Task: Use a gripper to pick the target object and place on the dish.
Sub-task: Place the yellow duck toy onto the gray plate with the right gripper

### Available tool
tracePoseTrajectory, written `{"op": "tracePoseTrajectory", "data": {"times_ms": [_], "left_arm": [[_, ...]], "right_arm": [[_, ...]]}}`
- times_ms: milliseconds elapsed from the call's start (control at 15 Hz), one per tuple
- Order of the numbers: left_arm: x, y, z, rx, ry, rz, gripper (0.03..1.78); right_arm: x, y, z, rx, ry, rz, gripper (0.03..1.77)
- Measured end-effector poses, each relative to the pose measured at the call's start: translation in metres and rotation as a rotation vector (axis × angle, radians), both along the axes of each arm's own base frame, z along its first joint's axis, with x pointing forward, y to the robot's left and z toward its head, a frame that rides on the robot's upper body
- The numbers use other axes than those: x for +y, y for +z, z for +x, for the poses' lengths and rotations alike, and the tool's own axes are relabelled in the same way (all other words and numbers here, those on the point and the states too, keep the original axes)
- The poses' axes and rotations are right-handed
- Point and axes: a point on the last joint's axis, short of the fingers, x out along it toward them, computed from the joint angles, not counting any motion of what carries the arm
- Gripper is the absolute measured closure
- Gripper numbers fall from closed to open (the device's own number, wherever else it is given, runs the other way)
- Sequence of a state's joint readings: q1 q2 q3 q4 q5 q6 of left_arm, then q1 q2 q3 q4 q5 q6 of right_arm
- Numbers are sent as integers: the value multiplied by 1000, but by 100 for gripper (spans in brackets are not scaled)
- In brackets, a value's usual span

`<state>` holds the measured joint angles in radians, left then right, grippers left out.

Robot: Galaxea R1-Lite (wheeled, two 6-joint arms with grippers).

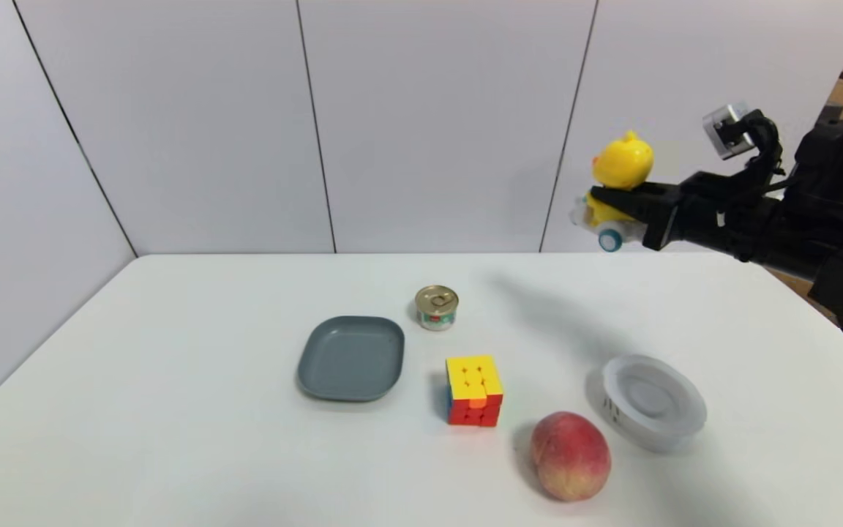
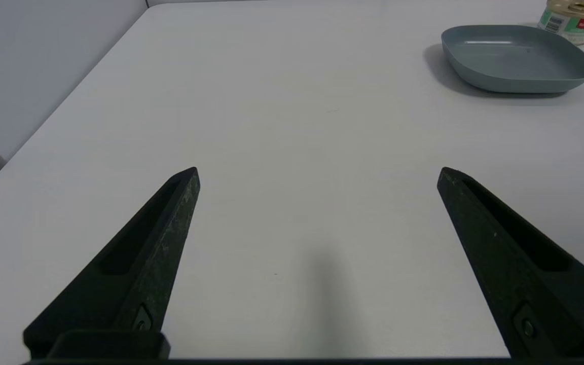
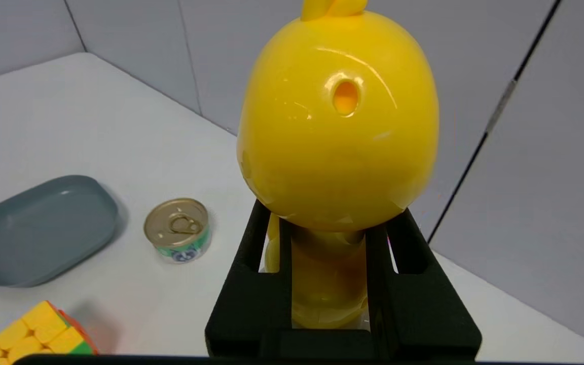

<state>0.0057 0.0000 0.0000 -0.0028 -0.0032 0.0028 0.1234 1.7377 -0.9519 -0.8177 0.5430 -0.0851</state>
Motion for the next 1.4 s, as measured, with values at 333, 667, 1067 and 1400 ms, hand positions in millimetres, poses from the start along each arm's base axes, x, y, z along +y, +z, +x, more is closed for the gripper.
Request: {"op": "tracePoseTrajectory", "data": {"times_ms": [333, 667, 1067, 1400], "left_arm": [[0, 0, 0, 0, 0, 0, 12], [0, 0, 0, 0, 0, 1, 12], [0, 0, 0, 0, 0, 0, 12], [0, 0, 0, 0, 0, 0, 12]], "right_arm": [[40, 16, -18, -64, 66, -42, 139], [93, 35, -27, -90, 3, -68, 139], [167, 34, -41, -40, 225, -55, 139], [208, 14, -42, 15, 383, -83, 139]]}}
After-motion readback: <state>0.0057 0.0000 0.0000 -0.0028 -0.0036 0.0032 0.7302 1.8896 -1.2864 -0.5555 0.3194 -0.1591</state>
